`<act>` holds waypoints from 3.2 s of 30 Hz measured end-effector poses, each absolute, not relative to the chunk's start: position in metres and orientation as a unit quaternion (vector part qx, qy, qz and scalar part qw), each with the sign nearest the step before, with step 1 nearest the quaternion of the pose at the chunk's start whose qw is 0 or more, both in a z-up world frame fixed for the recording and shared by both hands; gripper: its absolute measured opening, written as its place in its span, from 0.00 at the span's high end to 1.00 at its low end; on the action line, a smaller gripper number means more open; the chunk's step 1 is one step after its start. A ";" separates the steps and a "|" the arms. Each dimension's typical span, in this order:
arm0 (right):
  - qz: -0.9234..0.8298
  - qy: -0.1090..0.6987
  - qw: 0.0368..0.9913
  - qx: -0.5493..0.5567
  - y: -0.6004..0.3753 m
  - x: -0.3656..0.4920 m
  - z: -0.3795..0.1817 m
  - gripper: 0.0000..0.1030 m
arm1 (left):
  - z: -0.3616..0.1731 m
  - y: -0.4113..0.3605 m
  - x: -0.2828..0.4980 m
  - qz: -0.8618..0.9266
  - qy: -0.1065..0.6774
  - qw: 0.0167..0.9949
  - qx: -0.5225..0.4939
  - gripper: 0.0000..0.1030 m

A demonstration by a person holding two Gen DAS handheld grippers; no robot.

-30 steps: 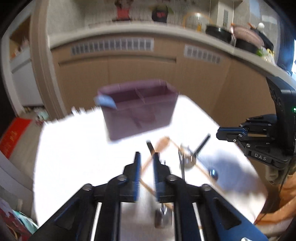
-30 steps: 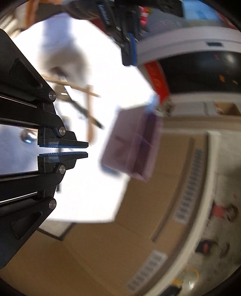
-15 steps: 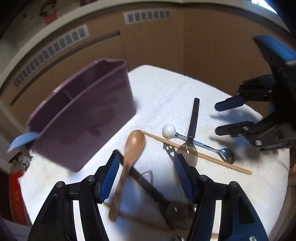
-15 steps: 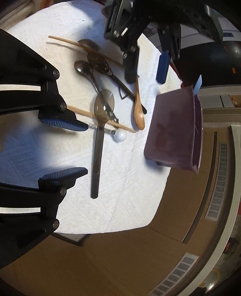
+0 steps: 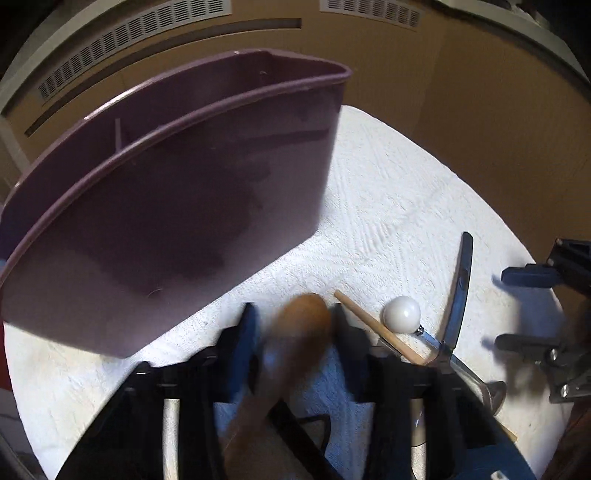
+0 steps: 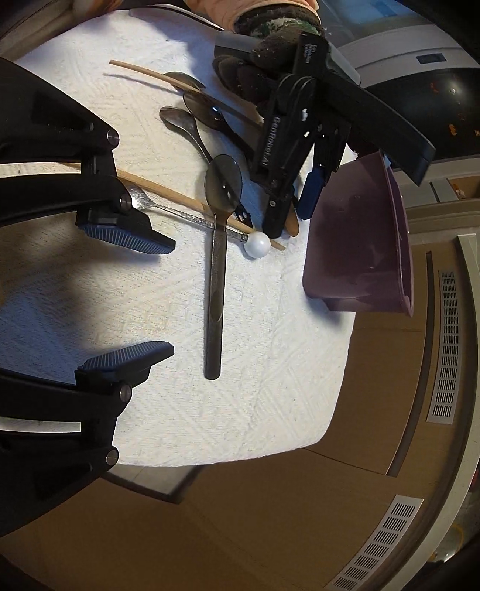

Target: Organize utensils

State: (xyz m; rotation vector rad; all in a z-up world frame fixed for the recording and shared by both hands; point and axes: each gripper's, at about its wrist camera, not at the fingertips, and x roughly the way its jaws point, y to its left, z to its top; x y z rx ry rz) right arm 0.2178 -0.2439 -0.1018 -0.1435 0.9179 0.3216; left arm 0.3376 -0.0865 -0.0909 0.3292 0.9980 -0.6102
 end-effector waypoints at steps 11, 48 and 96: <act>0.222 0.438 0.847 -0.205 -0.190 0.218 -0.098 0.39 | -0.061 0.013 0.299 -0.244 0.440 0.864 0.028 0.72; 0.225 0.479 0.842 -0.104 -0.166 0.280 -0.067 0.92 | -0.012 0.055 0.240 -0.226 0.374 0.899 -0.036 0.73; 0.171 0.312 0.935 -0.007 -0.157 0.422 -0.001 0.77 | 0.024 0.029 0.381 -0.178 0.316 0.929 -0.077 0.51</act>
